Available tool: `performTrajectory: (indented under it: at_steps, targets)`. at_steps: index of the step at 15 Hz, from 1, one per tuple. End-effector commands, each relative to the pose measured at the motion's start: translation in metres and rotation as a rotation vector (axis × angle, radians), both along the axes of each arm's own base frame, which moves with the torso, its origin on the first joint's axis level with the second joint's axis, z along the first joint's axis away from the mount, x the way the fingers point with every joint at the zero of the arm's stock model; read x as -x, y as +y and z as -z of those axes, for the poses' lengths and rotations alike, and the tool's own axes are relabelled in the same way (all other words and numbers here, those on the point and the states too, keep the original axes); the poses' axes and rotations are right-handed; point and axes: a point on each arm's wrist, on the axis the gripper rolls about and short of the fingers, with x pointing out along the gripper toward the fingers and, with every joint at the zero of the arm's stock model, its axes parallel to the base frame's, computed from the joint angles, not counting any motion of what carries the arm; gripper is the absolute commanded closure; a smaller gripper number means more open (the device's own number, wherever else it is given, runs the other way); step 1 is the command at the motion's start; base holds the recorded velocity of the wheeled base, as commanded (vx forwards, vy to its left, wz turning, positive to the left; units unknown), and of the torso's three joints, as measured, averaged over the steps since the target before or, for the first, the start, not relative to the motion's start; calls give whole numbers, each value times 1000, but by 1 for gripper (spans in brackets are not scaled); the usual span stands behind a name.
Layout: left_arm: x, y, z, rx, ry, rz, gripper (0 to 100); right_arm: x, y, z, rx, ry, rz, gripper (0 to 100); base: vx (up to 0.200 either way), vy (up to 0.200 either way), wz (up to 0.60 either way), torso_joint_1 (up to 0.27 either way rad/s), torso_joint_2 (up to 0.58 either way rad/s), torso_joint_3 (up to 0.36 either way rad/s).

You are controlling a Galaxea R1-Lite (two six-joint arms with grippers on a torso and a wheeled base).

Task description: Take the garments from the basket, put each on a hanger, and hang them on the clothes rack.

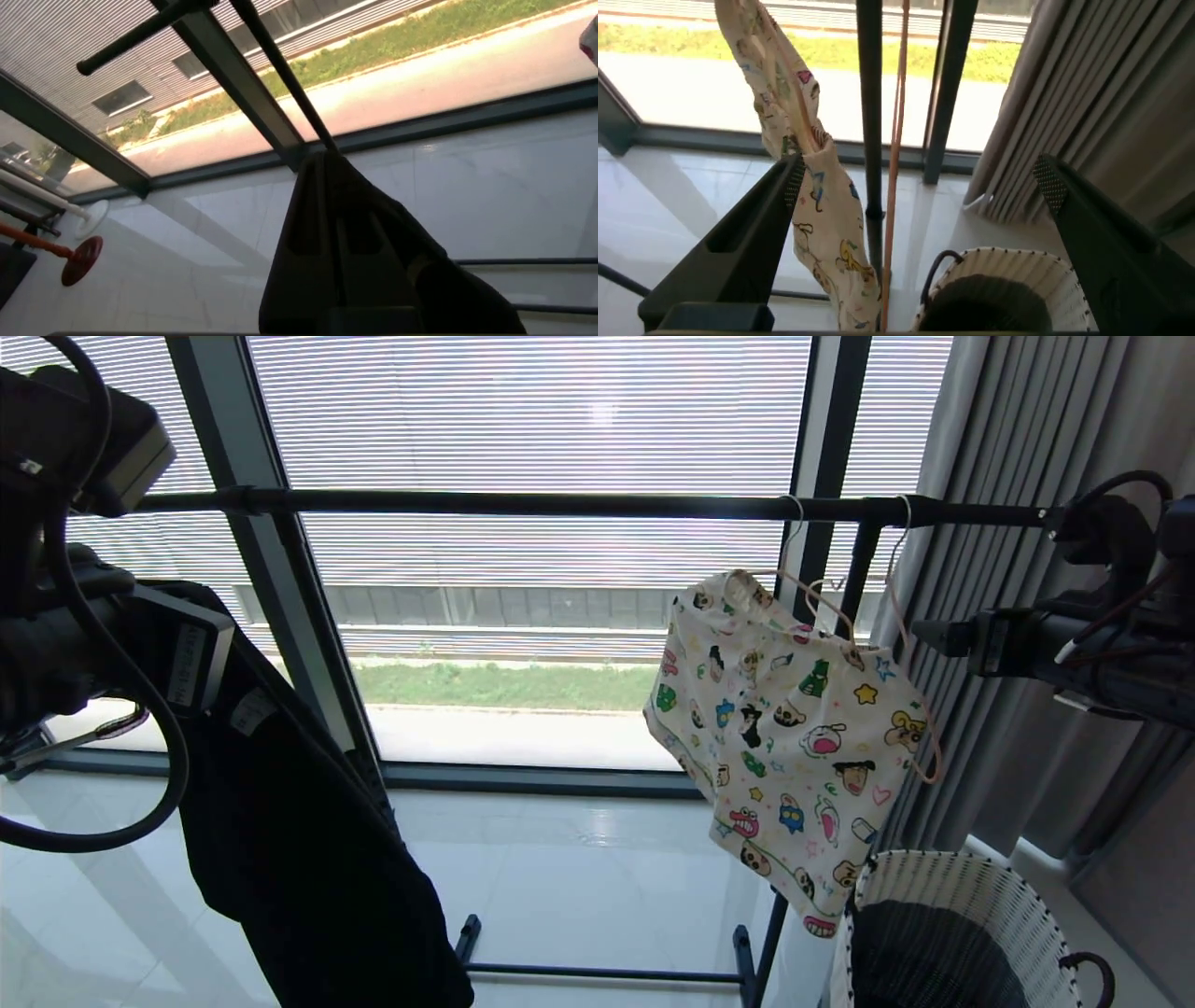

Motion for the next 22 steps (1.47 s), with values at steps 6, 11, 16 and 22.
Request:
performTrajectory:
  at_steps: [6, 11, 16, 22]
  targets:
    - [-1, -2, 4, -7, 13, 6, 100, -35, -2, 28, -41, 97, 54, 0, 67, 0, 0, 1, 0, 2]
    - [0, -3, 7, -13, 24, 15, 100, -46, 1, 47, -69, 157, 74, 0, 0, 0, 0, 0, 0, 0]
    - [1, -5, 8, -16, 26, 29, 100, -51, 3, 53, -62, 174, 74, 0, 0, 0, 0, 0, 0, 0]
    - [1, -5, 11, -19, 36, 29, 100, -50, 2, 51, -62, 168, 73, 100, 0, 0, 0, 0, 0, 0]
